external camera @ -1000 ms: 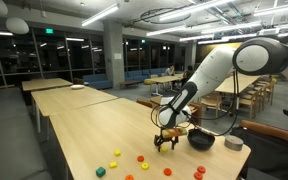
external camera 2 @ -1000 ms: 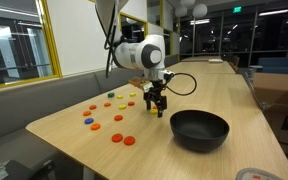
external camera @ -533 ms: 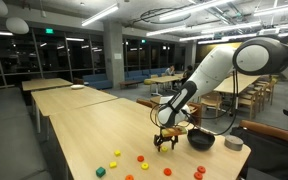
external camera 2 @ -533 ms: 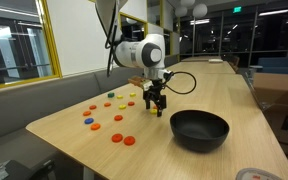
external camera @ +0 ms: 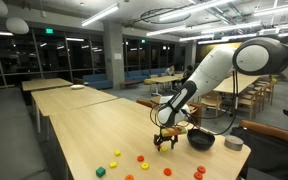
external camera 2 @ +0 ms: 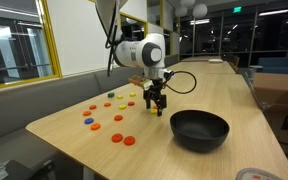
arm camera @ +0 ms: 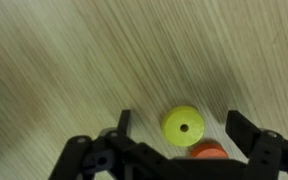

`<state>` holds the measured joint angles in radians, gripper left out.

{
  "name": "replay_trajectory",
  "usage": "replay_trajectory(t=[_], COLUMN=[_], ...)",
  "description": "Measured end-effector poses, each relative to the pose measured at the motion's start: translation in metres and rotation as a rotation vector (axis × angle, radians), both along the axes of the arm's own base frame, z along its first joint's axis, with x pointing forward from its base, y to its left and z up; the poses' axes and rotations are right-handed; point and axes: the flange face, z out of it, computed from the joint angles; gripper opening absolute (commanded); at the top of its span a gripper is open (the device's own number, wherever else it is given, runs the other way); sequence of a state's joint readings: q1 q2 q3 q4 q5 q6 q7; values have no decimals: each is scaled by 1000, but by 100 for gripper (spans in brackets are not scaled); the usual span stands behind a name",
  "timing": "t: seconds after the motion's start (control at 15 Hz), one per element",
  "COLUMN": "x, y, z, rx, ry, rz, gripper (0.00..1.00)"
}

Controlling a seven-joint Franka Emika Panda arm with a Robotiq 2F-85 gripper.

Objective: Put some of the rings in the bowl

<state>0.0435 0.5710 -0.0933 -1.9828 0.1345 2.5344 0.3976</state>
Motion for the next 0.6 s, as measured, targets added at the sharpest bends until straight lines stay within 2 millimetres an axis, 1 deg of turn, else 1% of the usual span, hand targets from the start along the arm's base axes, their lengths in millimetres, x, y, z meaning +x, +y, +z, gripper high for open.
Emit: replay_trajectory(t=[0.07, 0.2, 0.27, 0.53, 0.6], x=[0, 0, 0, 1, 1], y=[0, 0, -1, -5, -5], z=[0, 0, 0, 6, 7], rx=[0, -1, -2, -7, -8], ry=[1, 2, 2, 4, 4], rz=[0, 0, 1, 1, 1], gripper=[72, 57, 48, 19, 21])
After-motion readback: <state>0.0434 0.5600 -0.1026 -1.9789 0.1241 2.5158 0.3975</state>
